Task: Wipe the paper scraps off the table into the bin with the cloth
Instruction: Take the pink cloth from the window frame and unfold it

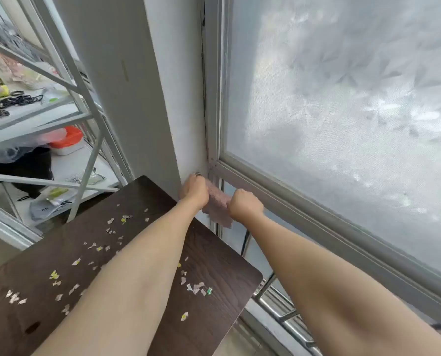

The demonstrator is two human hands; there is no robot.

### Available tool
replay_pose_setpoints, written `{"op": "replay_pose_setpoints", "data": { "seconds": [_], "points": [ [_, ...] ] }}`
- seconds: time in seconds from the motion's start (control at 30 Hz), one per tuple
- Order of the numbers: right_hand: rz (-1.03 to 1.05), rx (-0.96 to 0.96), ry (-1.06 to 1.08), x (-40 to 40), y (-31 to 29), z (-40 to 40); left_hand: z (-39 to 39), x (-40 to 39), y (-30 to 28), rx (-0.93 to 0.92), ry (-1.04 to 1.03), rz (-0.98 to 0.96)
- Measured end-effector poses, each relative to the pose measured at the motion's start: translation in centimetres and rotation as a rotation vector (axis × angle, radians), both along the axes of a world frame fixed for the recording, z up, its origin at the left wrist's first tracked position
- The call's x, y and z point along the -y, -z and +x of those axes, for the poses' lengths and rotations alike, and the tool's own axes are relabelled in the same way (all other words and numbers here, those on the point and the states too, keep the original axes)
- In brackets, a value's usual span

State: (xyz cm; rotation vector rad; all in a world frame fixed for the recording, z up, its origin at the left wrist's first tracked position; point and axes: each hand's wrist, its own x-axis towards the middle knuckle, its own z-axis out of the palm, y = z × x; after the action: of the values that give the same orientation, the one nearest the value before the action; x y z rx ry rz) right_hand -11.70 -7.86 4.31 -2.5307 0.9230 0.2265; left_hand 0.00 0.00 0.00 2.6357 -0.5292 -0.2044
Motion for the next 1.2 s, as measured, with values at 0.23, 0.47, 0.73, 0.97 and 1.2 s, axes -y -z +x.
{"op": "replay_pose_setpoints", "data": {
  "seconds": [0.23, 0.47, 0.73, 0.97, 1.2],
  "points": [
    [-0.108, -0.049, 0.03, 0.3, 1.3, 1.3, -0.4, 1.7, 0.3, 0.068, -0.24, 0.069],
    [-0.056, -0.04, 0.01, 0.9, 1.6, 2.3, 0.3, 1.3, 0.3, -0.06, -0.279, 0.039],
    [0.078, 0.107, -0.025, 1.0, -1.5, 3.5, 0.8, -2.6, -2.4, -0.185, -0.176, -0.238],
    [0.146, 0.186, -0.154, -2.4, -5.2, 4.8, -0.2, -10.2, -6.9, -0.256, -0.127, -0.38],
    [0.341, 0.233, -0.326, -8.2, -9.0, 5.7, -2.2, -18.1, -11.5, -0.241, -0.203, -0.408]
  ]
}}
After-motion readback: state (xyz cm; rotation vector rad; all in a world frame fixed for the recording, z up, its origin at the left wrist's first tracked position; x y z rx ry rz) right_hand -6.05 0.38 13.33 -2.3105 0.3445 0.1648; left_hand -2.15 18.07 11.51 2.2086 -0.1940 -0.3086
